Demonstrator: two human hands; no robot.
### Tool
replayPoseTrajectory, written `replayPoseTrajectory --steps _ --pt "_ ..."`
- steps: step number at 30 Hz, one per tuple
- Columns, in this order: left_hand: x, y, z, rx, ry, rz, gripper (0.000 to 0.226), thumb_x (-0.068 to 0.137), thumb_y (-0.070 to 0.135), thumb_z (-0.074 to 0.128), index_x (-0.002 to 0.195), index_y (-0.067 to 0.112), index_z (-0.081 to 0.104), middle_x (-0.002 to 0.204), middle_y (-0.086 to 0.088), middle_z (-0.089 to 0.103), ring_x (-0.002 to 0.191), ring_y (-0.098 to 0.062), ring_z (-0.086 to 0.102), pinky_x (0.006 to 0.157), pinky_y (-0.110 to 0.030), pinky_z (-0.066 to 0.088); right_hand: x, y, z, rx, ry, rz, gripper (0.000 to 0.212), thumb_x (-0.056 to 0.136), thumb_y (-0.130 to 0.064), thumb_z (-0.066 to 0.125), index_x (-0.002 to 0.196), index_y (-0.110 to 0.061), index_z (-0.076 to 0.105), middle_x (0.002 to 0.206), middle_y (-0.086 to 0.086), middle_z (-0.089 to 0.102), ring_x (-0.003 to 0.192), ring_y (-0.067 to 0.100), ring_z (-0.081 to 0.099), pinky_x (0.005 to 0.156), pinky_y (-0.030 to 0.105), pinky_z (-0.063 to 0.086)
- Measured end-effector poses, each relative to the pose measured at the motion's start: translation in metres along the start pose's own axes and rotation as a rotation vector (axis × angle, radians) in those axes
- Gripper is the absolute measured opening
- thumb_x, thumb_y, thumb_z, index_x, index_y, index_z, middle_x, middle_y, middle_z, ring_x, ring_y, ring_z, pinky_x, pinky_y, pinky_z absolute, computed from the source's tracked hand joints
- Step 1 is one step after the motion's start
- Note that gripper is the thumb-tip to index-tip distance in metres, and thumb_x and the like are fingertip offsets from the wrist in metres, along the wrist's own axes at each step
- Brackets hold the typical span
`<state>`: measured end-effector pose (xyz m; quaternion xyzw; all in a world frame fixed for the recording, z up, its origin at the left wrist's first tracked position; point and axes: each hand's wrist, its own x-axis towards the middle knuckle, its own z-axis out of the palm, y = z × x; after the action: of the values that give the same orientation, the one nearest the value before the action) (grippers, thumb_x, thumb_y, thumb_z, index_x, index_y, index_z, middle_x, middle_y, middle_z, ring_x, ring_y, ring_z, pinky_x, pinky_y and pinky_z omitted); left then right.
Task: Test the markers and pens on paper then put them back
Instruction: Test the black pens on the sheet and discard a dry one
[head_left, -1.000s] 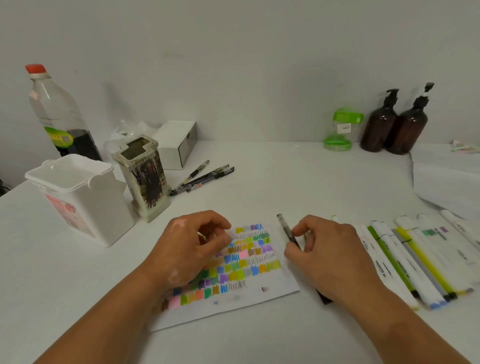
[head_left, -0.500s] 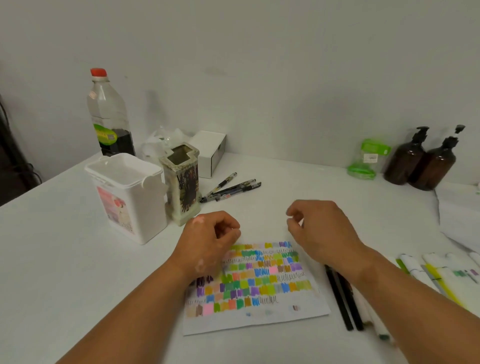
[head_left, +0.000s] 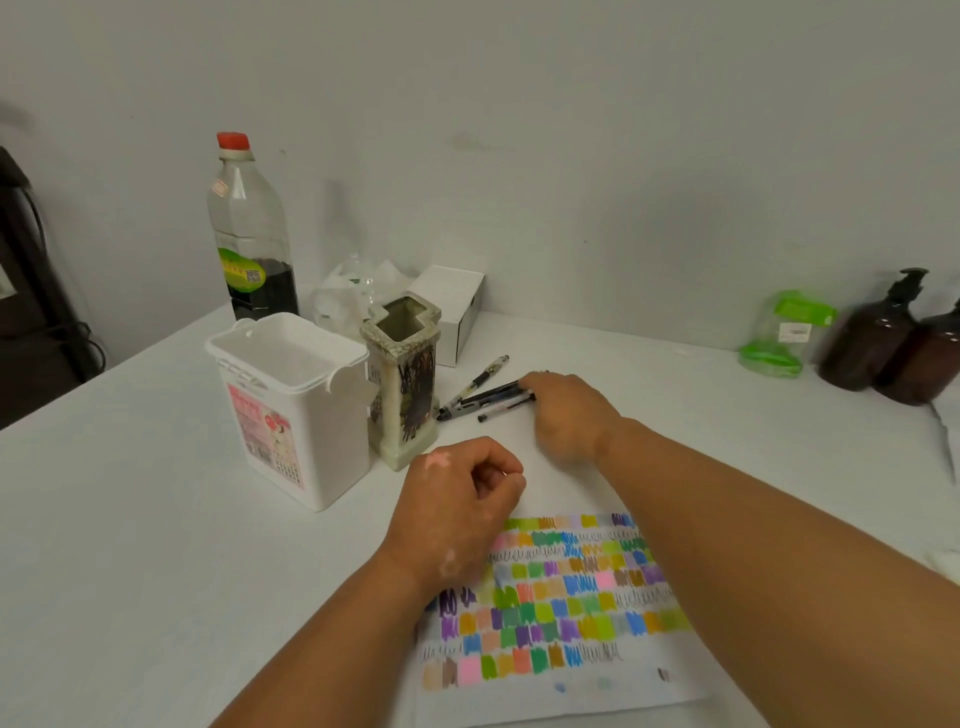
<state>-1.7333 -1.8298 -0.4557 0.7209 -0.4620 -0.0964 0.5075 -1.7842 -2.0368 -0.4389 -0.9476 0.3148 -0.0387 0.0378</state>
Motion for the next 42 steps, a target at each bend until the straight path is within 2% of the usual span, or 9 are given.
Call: replayPoseTrajectory --steps 5,10,14,17,20,24,28,36,42 --pt "0.0 0.001 0.0 -0.001 -0.013 -0.012 0.003 0.089 0.029 0.071 0.09 0.03 0.074 0.075 0.013 0.066 0.071 -0.002 0.06 0.063 -0.012 0.05 -0.003 0.009 -0.003 -0.206 0.053 -0.063 0.041 0.091 -0.006 0.049 0.123 -0.028 0.063 0.111 0.004 0.063 0.101 0.023 0.05 0.083 0.037 0.044" --pt "0.0 0.003 -0.002 0.007 -0.02 -0.036 0.003 0.09 0.031 0.07 0.089 0.033 0.073 0.078 0.016 0.066 0.077 0.001 0.061 0.065 -0.012 0.052 -0.031 0.019 -0.023 -0.163 -0.049 -0.119 0.045 0.096 -0.007 0.05 0.134 -0.029 0.06 0.124 0.001 0.064 0.113 0.022 0.055 0.094 0.035 0.047" --pt "-0.003 0.008 -0.002 -0.009 -0.044 -0.03 0.006 0.09 0.028 0.071 0.089 0.033 0.073 0.077 0.015 0.067 0.076 0.001 0.061 0.065 -0.011 0.051 -0.075 0.023 -0.047 0.178 -0.029 -0.045 0.021 0.098 -0.017 0.058 0.116 -0.026 0.065 0.104 -0.003 0.069 0.093 0.017 0.063 0.083 0.028 0.05" --pt "-0.01 0.014 0.0 -0.052 -0.111 0.012 0.008 0.089 0.03 0.071 0.092 0.037 0.071 0.081 0.018 0.067 0.081 -0.001 0.062 0.069 -0.012 0.052 -0.126 0.023 -0.061 0.672 0.07 0.061 0.011 0.09 -0.009 0.067 0.095 -0.019 0.065 0.083 0.001 0.073 0.078 0.021 0.071 0.074 0.034 0.059" --pt "-0.019 0.027 0.007 -0.066 -0.259 0.08 0.019 0.088 0.041 0.07 0.104 0.048 0.063 0.099 0.03 0.062 0.094 0.003 0.06 0.075 -0.009 0.051 -0.178 0.022 -0.062 1.104 0.134 0.097 0.011 0.089 0.0 0.068 0.092 -0.011 0.068 0.087 0.009 0.077 0.081 0.025 0.076 0.07 0.03 0.061" --pt "-0.03 0.041 0.02 -0.008 -0.385 0.181 0.026 0.09 0.044 0.068 0.114 0.05 0.06 0.104 0.03 0.061 0.099 0.006 0.059 0.079 -0.005 0.048 -0.212 0.021 -0.044 1.341 0.163 0.141 0.014 0.09 0.002 0.068 0.091 -0.012 0.069 0.098 0.011 0.079 0.087 0.029 0.076 0.071 0.035 0.064" --pt "-0.032 0.044 0.02 0.067 -0.404 0.202 0.02 0.095 0.04 0.062 0.114 0.042 0.065 0.099 0.024 0.067 0.098 0.002 0.063 0.086 -0.019 0.054 -0.219 0.023 -0.033 1.317 0.208 0.158 0.016 0.089 -0.006 0.073 0.085 -0.022 0.075 0.082 0.008 0.076 0.079 0.024 0.074 0.07 0.034 0.062" --pt "-0.037 0.056 0.027 0.166 -0.335 0.389 0.025 0.101 0.033 0.045 0.118 0.029 0.064 0.103 0.02 0.063 0.098 -0.002 0.059 0.082 -0.013 0.045 -0.22 0.017 -0.024 1.308 0.296 0.122 0.01 0.079 -0.031 0.077 0.084 -0.024 0.073 0.068 0.008 0.072 0.063 0.022 0.07 0.06 0.026 0.056" --pt "-0.041 0.057 0.031 0.153 -0.415 0.402 0.025 0.106 0.032 0.041 0.111 0.021 0.063 0.096 0.01 0.064 0.088 -0.011 0.06 0.076 -0.03 0.048 -0.221 0.01 -0.018 1.193 0.293 0.062 0.014 0.087 -0.023 0.08 0.081 -0.028 0.068 0.062 -0.004 0.068 0.056 0.009 0.062 0.056 0.023 0.051"
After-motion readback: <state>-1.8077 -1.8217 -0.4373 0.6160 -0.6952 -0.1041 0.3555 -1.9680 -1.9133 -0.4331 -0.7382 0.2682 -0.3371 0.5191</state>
